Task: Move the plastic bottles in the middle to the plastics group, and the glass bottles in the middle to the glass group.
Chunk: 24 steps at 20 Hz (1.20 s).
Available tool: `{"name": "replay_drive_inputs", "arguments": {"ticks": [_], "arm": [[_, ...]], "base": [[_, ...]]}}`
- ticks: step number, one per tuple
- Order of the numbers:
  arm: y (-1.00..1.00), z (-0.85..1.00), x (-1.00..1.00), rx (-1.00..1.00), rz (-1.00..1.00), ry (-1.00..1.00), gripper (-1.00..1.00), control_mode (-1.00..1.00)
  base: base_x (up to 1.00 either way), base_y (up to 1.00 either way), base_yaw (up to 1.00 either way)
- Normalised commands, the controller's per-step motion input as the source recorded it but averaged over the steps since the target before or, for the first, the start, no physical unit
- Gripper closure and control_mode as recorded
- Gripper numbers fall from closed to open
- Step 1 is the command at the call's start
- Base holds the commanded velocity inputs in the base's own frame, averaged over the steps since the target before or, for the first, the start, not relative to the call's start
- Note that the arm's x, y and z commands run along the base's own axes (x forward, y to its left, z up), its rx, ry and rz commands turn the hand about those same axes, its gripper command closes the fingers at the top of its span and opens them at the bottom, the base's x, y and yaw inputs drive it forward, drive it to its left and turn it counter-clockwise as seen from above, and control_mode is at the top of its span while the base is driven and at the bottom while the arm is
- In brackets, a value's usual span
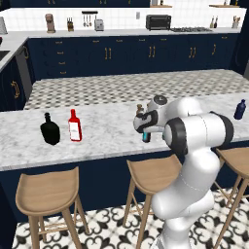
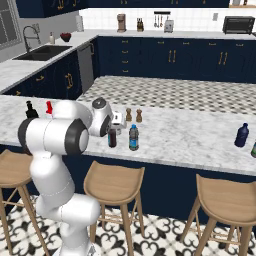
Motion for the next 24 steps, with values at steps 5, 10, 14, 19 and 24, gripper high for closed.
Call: {"name": "replay_drive_inputs", "arguments": {"ticks": [5, 10, 14, 19, 24], "arm": [[0.0, -0.14, 0.01, 0.0, -0.01, 0.0, -1.0, -1.0], [0.0, -0.14, 0.09, 0.0, 0.0, 0.0, -1.0, -1.0], [0.0, -0.05, 0.13, 0.0, 0.0, 0.0, -1.0, -1.0], [0.0, 0.0, 0.04, 0.0, 0.0, 0.0, -1.0, -1.0], [0.0, 0.0, 0.0, 0.0, 0.0, 0.0, 1.0, -1.0]], "base": [[0.0, 0.0, 0.0], [0.0, 0.0, 0.0], [0.0, 0.0, 0.0], [0.0, 0.0, 0.0], [0.0, 0.0, 0.0]]}}
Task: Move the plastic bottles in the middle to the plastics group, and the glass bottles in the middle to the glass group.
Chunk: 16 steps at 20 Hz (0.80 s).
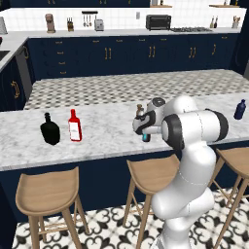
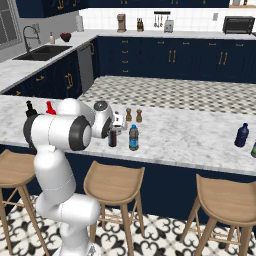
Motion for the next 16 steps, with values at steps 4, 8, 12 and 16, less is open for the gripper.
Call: {"name": "replay_drive_inputs", "arguments": {"ticks": [4, 8, 12, 16], "arm": [[0.0, 0.0, 0.0, 0.0, 0.0, 0.0, 1.0, -1.0], [0.0, 0.0, -0.06, 0.0, 0.0, 0.0, 1.0, -1.0], [0.11, 0.17, -0.33, 0.0, 0.04, 0.0, 1.0, -1.0], [0.48, 0.46, -0.44, 0.0, 0.09, 0.0, 1.0, -1.0]], "base": [[0.0, 0.0, 0.0], [0.0, 0.0, 0.0], [0.0, 0.0, 0.0], [0.0, 0.0, 0.0]]}}
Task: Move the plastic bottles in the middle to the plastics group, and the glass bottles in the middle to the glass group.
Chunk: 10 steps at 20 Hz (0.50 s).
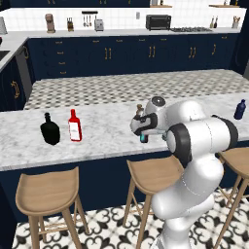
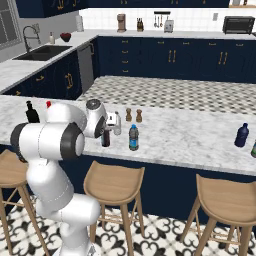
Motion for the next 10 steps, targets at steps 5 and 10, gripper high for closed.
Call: {"name": "replay_drive_inputs", "arguments": {"ticks": [5, 10], "arm": [[0.7, 0.23, -0.01, 0.0, 0.07, 0.0, 1.0, -1.0], [0.79, 0.0, 0.31, 0.0, 0.05, 0.0, 1.0, -1.0]], "base": [[0.0, 0.0, 0.0], [0.0, 0.0, 0.0]]}}
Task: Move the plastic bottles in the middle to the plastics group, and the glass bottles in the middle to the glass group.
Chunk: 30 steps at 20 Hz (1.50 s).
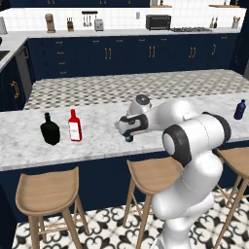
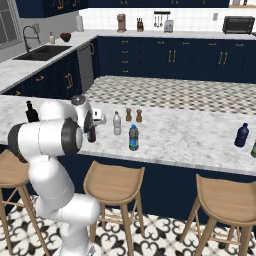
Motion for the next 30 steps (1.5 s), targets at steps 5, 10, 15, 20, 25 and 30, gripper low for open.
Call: {"name": "replay_drive_inputs", "arguments": {"ticks": [5, 10, 15, 20, 25, 30], "arm": [[0.72, 0.0, 0.39, 0.0, 0.09, 0.02, 1.0, -1.0], [0.63, 0.0, 0.22, 0.0, 0.12, 0.02, 1.0, -1.0], [0.43, 0.01, -0.04, 0.0, 0.14, -0.01, 1.0, -1.0], [0.1, 0.0, -0.03, 0.07, 0.13, -0.04, 1.0, -1.0], [0.23, 0.0, 0.09, 0.0, 0.07, 0.0, 1.0, -1.0], [0.36, 0.07, 0.18, 0.0, 0.01, 0.02, 1.0, -1.0]], "base": [[0.0, 0.0, 0.0], [0.0, 0.0, 0.0], [0.0, 0.0, 0.0], [0.0, 0.0, 0.0], [0.0, 0.0, 0.0], [0.0, 0.0, 0.0]]}}
